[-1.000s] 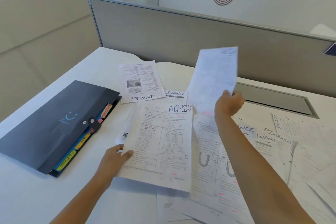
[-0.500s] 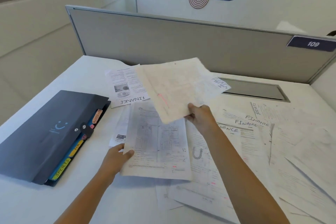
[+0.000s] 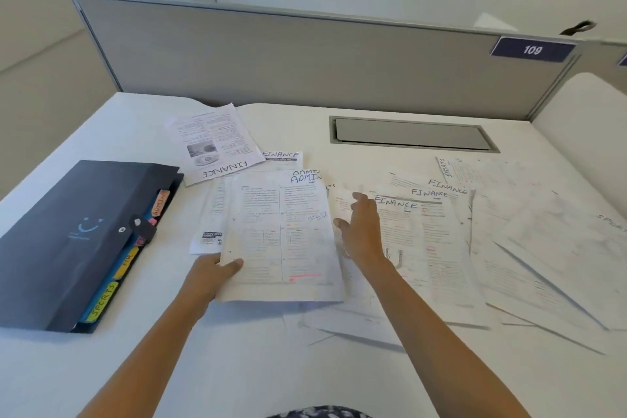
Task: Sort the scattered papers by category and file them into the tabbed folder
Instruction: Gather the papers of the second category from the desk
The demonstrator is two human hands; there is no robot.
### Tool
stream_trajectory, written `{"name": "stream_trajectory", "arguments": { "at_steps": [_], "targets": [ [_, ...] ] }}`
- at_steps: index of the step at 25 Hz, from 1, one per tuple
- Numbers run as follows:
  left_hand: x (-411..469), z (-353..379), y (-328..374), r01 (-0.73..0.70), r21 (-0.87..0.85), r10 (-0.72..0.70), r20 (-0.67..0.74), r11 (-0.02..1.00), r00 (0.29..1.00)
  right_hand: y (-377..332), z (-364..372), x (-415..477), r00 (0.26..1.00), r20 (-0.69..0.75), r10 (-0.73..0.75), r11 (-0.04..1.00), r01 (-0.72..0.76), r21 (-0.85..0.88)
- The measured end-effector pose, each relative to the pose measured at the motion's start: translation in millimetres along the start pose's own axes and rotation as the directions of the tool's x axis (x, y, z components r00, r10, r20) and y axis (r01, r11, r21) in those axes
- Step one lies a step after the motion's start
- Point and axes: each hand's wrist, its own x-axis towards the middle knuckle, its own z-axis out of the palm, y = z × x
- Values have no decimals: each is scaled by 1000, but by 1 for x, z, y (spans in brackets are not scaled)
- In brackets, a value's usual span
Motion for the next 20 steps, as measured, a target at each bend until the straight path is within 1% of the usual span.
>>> {"name": "stream_trajectory", "arguments": {
  "at_steps": [1,3,4,5,6,7,8,9,10,11,12,15,18,19,20],
  "targets": [
    [2,1,0,-40,53,42,-27,998,999,8,-10,1,999,-52,-8,1000,7,-14],
    [1,3,2,-95,61,100,-80,994,992,34,-35,0,984,-176,8,997,-22,-76],
    [1,5,3,-121,44,125,-90,992,988,50,-50,-1,967,-246,60,990,-89,-108],
    [1,6,5,-138,19,139,-89,990,986,67,-65,-3,936,-321,146,970,-199,-139],
    [0,9,6,-150,-14,148,-82,989,986,84,-79,-5,887,-385,253,924,-339,-174],
    [-1,12,7,-157,-48,153,-71,986,986,100,-91,-9,830,-420,367,850,-482,-211],
    [-3,15,9,-160,-83,156,-59,984,986,114,-101,-14,779,-418,467,763,-594,-254],
    [-6,18,11,-161,-117,156,-46,980,987,127,-108,-21,746,-382,546,684,-660,-312],
    [-8,22,13,-164,-144,161,-32,976,986,138,-111,-28,732,-321,601,627,-681,-379],
    [-9,25,15,-173,-158,173,-13,972,985,146,-111,-34,740,-257,621,608,-662,-438],
    [-11,29,17,-184,-159,187,6,970,982,152,-107,-40,771,-201,605,626,-615,-479],
    [-12,37,18,-194,-134,201,44,972,979,149,-89,-49,888,-45,457,746,-410,-525],
    [-13,42,17,-188,-119,197,65,975,978,137,-71,-56,952,103,289,834,-198,-514],
    [-14,43,17,-188,-114,197,73,975,978,137,-70,-57,964,116,241,862,-158,-481],
    [-15,43,17,-191,-112,200,80,975,976,138,-72,-57,974,82,212,889,-157,-431]
  ]
}}
